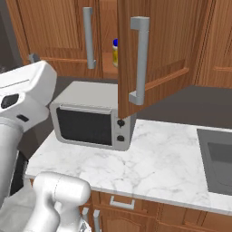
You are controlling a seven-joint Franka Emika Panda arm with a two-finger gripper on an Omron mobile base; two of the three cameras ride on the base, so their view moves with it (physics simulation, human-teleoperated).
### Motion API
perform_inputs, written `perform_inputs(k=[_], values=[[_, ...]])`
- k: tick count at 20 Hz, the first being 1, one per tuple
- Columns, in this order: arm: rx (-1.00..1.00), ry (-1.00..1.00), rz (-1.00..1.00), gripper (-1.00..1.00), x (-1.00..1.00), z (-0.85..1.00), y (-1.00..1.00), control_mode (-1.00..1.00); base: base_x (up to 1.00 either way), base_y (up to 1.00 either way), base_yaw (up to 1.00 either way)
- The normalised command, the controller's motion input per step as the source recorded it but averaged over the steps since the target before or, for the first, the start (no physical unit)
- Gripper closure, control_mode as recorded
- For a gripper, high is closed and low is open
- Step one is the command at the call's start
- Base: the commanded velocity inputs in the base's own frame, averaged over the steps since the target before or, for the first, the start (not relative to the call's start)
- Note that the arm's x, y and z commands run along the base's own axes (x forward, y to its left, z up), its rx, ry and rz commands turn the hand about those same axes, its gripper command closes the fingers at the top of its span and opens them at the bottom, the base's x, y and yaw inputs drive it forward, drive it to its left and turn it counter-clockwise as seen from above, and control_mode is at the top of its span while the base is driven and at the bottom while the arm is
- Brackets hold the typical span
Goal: Move the condiment bottle and mayonnaise from the cabinet to the dining counter.
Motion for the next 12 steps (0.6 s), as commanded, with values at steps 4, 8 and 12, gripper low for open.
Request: perform_inputs(k=[4, 8, 12], values=[[0.00, 0.22, -0.23, -1.00, 0.74, 0.00, 0.31, -1.00, 0.00, 0.00, 0.00], [0.00, 0.23, -0.30, -1.00, 0.75, 0.00, 0.10, -1.00, 0.00, 0.00, 0.00], [0.00, 0.25, -0.32, -1.00, 0.62, 0.00, 0.00, -1.00, 0.00, 0.00, 0.00]])
